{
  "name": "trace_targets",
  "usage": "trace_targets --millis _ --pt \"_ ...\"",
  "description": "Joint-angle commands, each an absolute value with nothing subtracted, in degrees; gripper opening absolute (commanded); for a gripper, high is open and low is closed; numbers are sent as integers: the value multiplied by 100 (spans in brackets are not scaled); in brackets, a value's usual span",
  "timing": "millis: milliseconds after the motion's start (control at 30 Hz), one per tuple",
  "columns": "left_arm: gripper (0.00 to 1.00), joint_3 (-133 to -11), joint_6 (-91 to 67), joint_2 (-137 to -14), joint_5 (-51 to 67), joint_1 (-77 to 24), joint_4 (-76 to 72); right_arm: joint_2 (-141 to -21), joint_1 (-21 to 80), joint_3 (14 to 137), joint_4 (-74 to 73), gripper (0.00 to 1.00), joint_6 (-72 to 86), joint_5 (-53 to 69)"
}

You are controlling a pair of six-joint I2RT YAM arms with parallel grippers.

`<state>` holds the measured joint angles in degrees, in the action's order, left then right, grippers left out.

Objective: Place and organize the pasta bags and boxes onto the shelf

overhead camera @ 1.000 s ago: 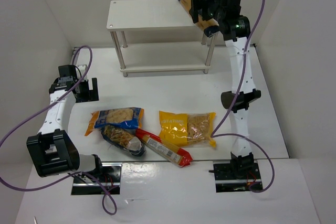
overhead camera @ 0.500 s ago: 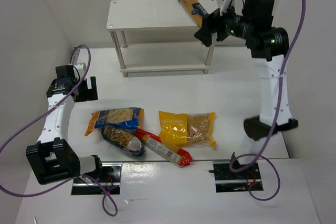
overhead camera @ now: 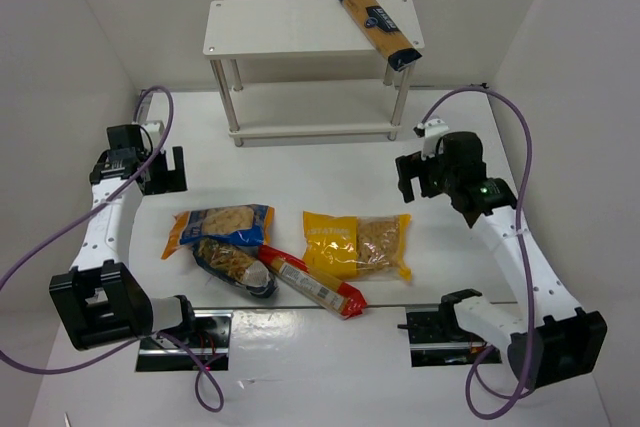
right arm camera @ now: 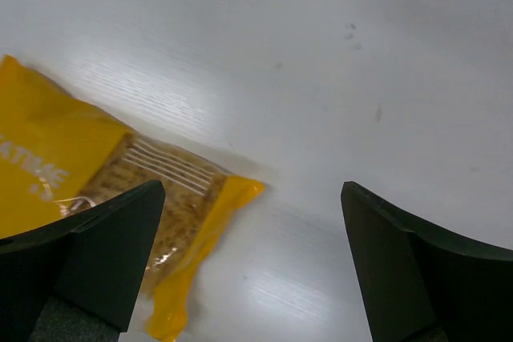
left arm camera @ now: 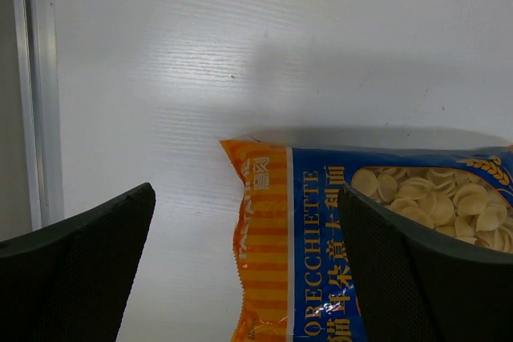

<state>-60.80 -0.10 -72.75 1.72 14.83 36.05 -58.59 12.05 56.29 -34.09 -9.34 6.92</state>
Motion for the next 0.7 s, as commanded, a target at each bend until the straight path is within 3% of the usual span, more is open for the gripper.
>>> trace_targets --millis 0,233,667 --pt "100 -6117 -18 -7330 149 1512 3577 -5932 1169 5572 -2812 99 -651 -587" --pt "100 -6117 -18 -7330 97 1512 3577 -6380 1169 5414 -2865 99 -457 -1599" --pt "100 -6170 -18 -7444 149 1512 3630 -6539 1169 5414 -2812 99 -510 -1652"
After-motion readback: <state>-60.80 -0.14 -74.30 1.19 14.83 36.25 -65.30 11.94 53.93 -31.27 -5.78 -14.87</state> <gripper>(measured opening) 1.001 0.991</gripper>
